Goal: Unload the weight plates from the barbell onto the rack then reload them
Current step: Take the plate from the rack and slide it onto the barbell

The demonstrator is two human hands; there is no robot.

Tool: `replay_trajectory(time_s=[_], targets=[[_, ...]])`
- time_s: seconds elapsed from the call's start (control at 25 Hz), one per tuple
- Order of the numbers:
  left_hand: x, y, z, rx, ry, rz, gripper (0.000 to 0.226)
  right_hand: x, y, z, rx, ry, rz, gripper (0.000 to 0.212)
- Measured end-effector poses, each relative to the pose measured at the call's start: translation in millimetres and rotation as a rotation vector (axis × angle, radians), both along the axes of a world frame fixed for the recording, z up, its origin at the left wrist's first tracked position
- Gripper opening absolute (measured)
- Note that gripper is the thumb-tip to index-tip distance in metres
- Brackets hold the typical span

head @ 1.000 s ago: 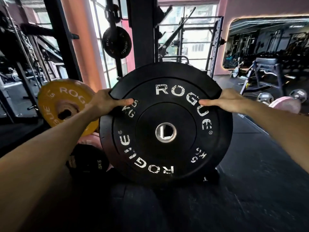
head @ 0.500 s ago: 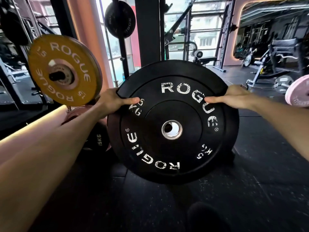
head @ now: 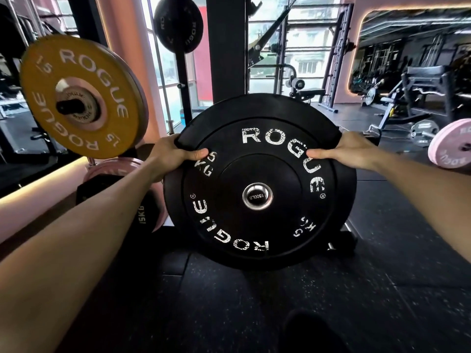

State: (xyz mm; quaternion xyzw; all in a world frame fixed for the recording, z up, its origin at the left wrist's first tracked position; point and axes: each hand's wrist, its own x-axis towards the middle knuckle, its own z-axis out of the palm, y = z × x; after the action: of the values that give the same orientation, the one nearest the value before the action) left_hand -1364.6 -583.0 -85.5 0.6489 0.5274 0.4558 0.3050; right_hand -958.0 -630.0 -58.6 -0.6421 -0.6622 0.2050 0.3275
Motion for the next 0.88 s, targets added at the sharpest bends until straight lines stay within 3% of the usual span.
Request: replay_trajectory(time_s=[0.12, 0.32, 0.56, 0.88], targets=[[2, 14, -14, -0.006, -0.065, 0.011, 0.083, 3, 17, -19, 0.029, 0.042, -0.023, 0.072], [0, 16, -26, 0.063, -0.130, 0.052, 0.074, 2, 25, -30, 0.156, 0.132, -0.033, 0.079], [4, 13, -34, 0.124, -0.212, 0.004, 0.070, 0, 32, -30, 0.260, 0.041, -0.072, 0.084], [7, 91, -37, 0.046, -0.266, 0.029, 0.080, 5, 94, -33, 0.239, 0.066, -0.083, 0.079]])
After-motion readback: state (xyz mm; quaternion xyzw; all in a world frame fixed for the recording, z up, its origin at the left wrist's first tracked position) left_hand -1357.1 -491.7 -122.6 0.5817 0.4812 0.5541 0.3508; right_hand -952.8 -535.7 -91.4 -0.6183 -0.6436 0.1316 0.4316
